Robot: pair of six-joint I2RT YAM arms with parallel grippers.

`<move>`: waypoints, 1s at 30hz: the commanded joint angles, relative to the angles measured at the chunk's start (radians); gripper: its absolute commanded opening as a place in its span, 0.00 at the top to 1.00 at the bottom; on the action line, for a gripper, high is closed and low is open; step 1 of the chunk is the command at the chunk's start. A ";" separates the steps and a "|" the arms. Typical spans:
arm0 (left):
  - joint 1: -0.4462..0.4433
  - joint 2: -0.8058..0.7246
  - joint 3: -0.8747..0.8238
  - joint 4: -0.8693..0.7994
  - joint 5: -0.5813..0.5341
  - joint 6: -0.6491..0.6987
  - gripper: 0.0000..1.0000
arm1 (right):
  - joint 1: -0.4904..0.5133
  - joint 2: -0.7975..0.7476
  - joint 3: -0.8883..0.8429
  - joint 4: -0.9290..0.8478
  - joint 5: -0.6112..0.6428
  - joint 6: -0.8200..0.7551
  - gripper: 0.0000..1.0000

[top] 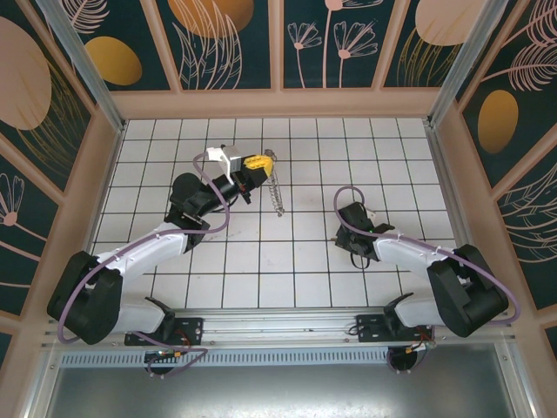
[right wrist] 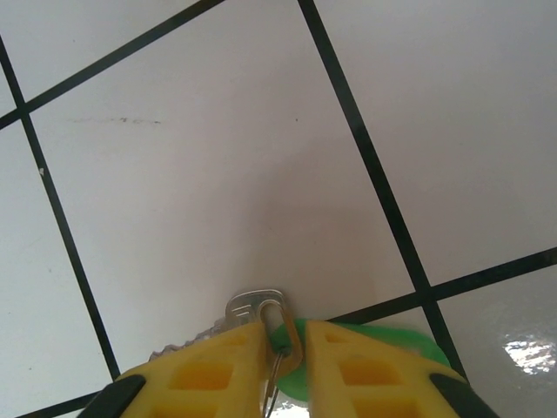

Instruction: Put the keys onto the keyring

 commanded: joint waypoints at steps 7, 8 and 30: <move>0.000 -0.019 -0.012 0.083 0.011 -0.031 1.00 | 0.008 -0.022 -0.021 0.011 0.030 0.007 0.89; -0.002 -0.020 -0.012 0.083 0.010 -0.031 1.00 | 0.008 -0.022 -0.022 0.014 0.030 0.006 0.90; -0.002 0.000 0.020 0.064 0.082 -0.046 1.00 | -0.049 -0.387 0.016 0.244 -0.343 -0.244 1.00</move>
